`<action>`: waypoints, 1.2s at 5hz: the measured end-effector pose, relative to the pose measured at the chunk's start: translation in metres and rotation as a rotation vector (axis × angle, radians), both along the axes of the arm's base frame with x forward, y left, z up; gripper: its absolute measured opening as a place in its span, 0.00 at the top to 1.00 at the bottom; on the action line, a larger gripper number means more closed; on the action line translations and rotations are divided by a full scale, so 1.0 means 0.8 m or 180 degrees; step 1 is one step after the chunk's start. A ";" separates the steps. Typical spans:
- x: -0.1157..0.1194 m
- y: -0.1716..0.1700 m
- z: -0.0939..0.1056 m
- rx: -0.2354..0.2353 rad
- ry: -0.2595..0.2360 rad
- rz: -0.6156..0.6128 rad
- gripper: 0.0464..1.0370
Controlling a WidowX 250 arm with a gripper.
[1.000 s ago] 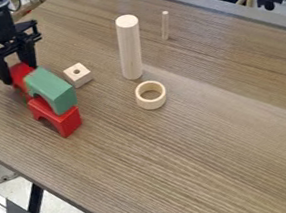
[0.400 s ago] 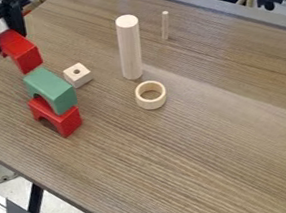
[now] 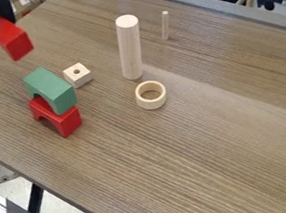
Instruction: Pick the red arch and put it on the green arch
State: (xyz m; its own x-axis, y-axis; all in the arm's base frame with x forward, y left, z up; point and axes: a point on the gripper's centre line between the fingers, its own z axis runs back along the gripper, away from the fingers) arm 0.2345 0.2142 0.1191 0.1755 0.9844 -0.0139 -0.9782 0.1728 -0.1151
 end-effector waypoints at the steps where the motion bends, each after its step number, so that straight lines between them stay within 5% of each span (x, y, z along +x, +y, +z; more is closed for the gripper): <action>1: -0.006 -0.002 0.009 -0.0083 -0.0066 -0.0021 0.46; 6: -0.021 -0.042 -0.005 -0.0023 -0.0023 -0.0130 0.46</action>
State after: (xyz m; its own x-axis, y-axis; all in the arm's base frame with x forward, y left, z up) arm 0.2173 0.1809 0.1150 0.2156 0.9763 -0.0197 -0.9695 0.2116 -0.1235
